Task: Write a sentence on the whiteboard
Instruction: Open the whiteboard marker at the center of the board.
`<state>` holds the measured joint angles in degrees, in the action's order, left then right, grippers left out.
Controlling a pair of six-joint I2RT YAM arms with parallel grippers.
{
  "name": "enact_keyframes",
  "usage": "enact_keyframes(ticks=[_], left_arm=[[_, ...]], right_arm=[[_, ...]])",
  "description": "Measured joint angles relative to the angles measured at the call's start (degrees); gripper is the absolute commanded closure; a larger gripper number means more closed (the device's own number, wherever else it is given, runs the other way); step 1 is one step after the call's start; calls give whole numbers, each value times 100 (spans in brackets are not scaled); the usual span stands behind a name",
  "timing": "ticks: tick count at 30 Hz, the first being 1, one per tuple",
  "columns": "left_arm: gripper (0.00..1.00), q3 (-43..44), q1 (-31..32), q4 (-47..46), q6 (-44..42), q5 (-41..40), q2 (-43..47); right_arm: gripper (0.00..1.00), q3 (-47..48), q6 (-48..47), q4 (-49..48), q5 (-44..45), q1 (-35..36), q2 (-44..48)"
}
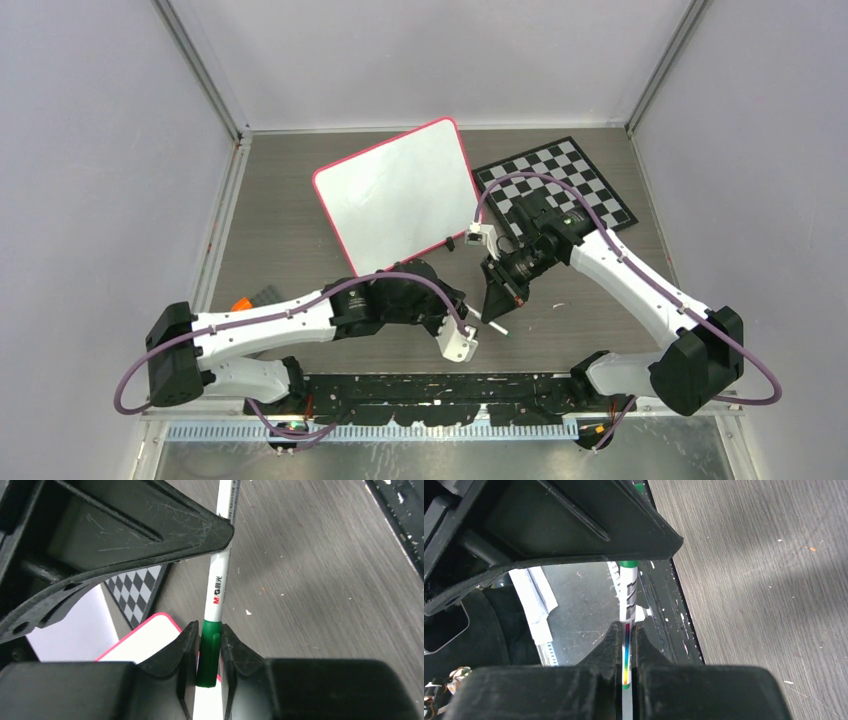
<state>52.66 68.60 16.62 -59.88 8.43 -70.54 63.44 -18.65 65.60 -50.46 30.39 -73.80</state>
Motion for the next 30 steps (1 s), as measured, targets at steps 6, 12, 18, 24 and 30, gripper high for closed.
enact_keyframes(ticks=[6, 12, 18, 24, 30], left_arm=[[100, -20, 7, 37, 236, -229, 13], [100, -37, -9, 358, 990, -433, 452], [100, -35, -520, 562, 2103, -361, 879], [100, 33, -1163, 772, 3067, -227, 894], [100, 140, -1729, 831, 3969, 166, 1115]], right_arm=[[25, 116, 177, -28, 87, -101, 2], [15, 433, 767, -162, 20, -734, 11], [13, 844, 1491, -391, 90, -1185, 83], [13, 1488, 2225, -424, 72, -1460, 133], [13, 1856, 2879, -343, 131, -1587, 133]])
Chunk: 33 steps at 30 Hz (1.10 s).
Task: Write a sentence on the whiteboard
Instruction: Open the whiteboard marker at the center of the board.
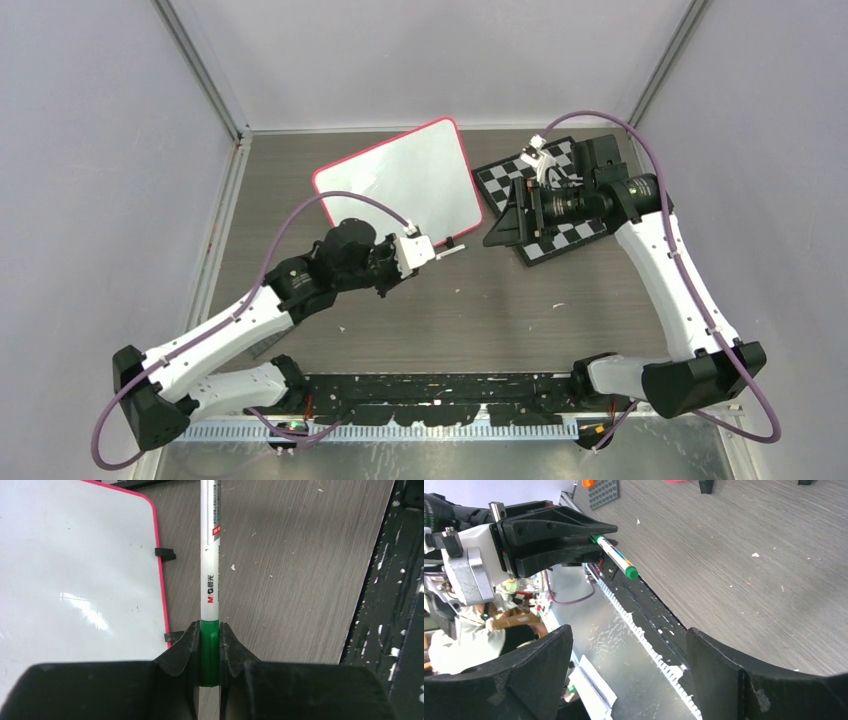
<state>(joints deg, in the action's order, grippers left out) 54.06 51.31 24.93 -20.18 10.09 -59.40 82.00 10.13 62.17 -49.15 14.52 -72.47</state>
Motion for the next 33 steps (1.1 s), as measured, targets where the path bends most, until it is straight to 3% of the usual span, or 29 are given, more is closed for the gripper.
enact_keyframes(ticks=[10, 19, 24, 33], left_arm=[[100, 4, -721, -24, 892, 426, 55], [100, 26, -730, -354, 1204, 831, -181], [100, 264, -708, -372, 1178, 1145, -514], [100, 444, -601, -597, 938, 1554, -636]], right_arm=[[17, 595, -142, 691, -400, -2, -551], [21, 778, 101, 538, -612, 343, -833], [29, 774, 195, 407, -651, 710, -837], [34, 498, 450, 153, -688, 748, -870]])
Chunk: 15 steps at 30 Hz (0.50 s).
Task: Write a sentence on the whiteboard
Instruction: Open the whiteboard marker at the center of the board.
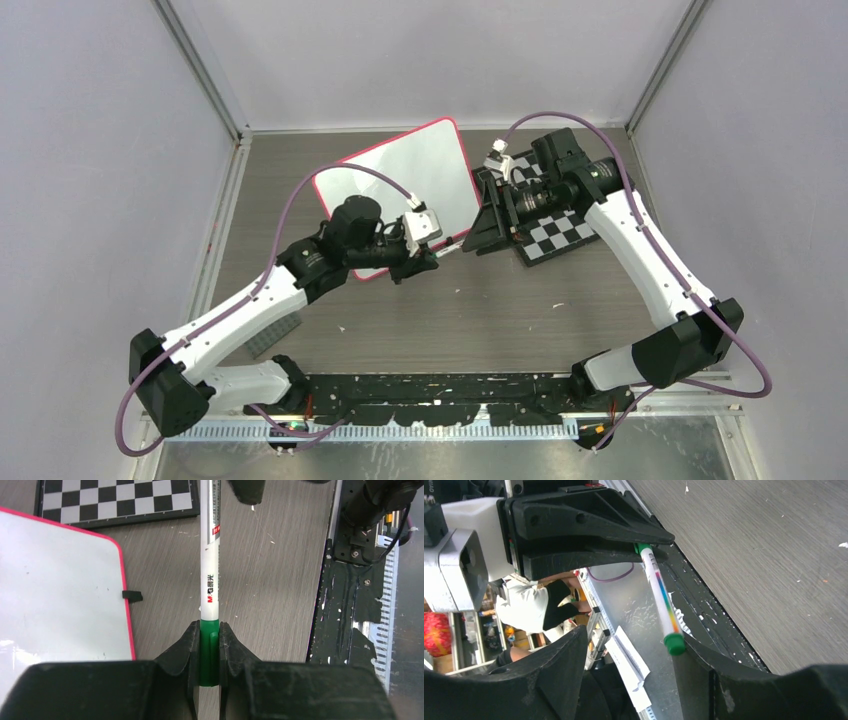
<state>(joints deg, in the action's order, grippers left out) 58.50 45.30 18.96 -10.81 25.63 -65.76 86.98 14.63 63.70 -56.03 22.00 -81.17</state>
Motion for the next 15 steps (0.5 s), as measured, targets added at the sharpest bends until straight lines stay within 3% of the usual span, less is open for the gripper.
enact_keyframes(ticks=[3, 10, 15], left_arm=[[100, 0, 114, -24, -247, 39, 2], [100, 131, 540, -63, -621, -50, -109], [100, 289, 570, -116, -612, -96, -295]], right_arm=[[34, -79, 90, -42, -70, 0, 0], [44, -87, 426, -380, -98, 85, 0], [41, -232, 446, -476, 11, 181, 72]])
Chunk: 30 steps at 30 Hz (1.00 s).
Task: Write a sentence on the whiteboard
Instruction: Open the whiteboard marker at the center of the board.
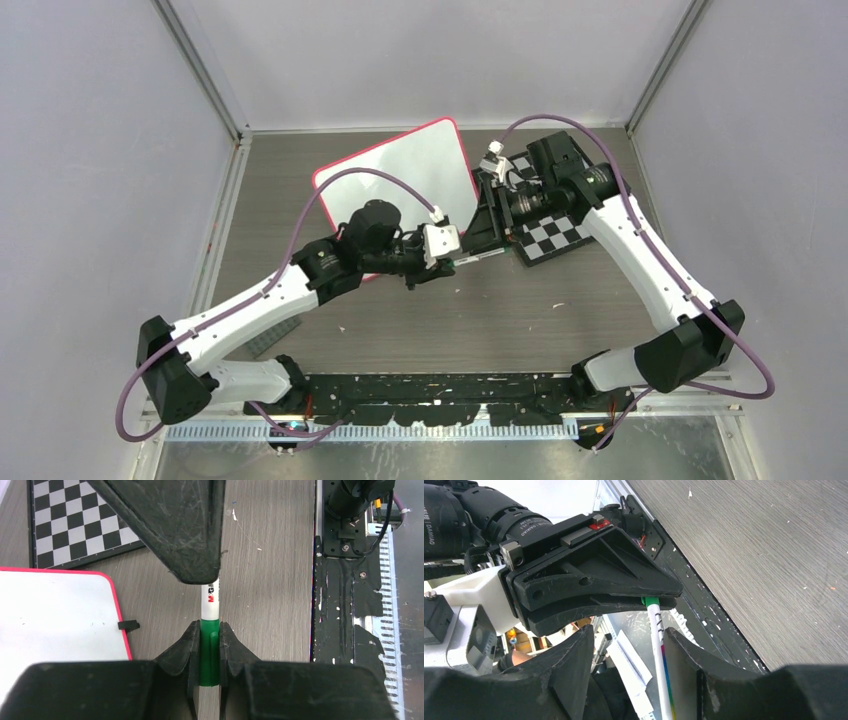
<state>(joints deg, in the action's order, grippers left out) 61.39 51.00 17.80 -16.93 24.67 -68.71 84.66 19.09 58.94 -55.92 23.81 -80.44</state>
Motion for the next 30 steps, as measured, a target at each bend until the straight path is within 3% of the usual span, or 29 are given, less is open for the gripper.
enact_keyframes(ticks=[8, 20, 30], left_arm=[[100, 48, -13, -44, -9, -225, -7], [100, 153, -13, -46, -50, -238, -33], [100, 271, 26, -46, -52, -210, -116]], right_arm=[[35, -168, -50, 68, 76, -4, 203], [52, -208, -46, 72, 79, -28, 245], [53, -208, -20, 61, 133, 7, 245]])
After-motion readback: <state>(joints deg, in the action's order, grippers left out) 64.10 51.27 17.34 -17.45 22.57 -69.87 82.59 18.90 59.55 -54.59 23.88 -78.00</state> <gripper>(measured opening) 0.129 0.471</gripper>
